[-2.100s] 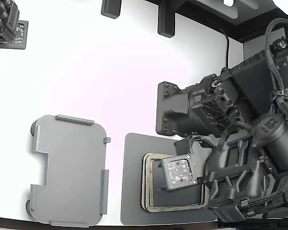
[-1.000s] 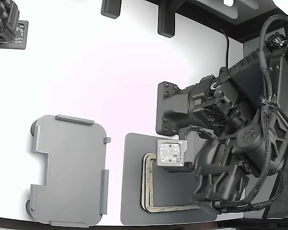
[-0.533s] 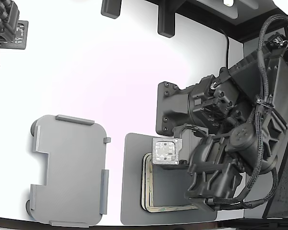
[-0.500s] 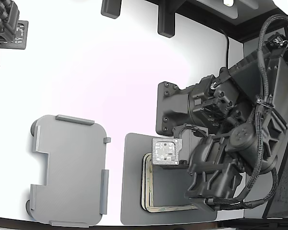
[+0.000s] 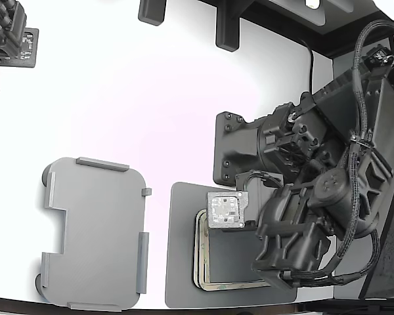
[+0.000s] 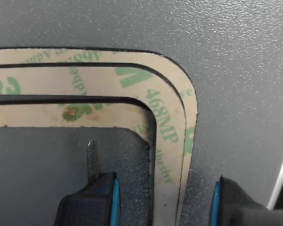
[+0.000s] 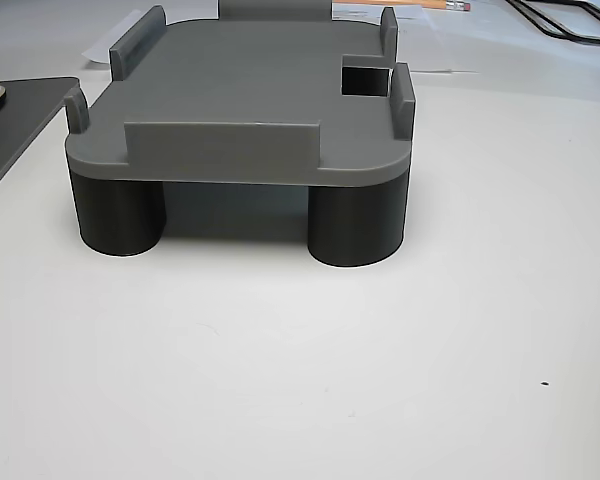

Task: Move top rectangular frame to the holder.

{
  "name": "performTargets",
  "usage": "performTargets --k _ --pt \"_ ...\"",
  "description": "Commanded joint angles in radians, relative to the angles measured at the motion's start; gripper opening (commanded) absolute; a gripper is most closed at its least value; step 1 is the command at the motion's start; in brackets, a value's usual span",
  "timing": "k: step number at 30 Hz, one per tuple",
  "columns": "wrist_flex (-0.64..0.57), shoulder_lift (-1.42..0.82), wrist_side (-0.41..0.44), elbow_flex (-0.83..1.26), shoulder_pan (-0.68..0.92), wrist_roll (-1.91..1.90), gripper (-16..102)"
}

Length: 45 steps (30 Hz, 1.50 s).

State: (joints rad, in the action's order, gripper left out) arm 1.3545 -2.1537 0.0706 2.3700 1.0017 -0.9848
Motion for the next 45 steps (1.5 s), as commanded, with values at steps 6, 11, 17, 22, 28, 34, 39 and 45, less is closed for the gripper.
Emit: performTargets --k 6,11,17,22,28,34,39,45 --pt "-0.003 -0.029 -0.008 -0.003 -0.037 0.021 59" --pt "-0.003 -0.035 -0.008 0.005 -0.04 0.026 55" --pt "-0.003 -0.041 -0.009 0.014 -0.04 0.028 51" --pt "-0.006 -0.046 -0.009 0.021 -0.041 0.028 46" --pt "-0.015 -0.051 -0.011 0.035 -0.041 0.029 43" --pt "-0.002 -0.044 -0.008 0.02 -0.043 0.029 24" --pt "0.009 -0.043 -0.006 0.008 -0.049 0.02 -1" --pt "0.094 -0.025 0.009 -0.114 -0.06 0.009 -10"
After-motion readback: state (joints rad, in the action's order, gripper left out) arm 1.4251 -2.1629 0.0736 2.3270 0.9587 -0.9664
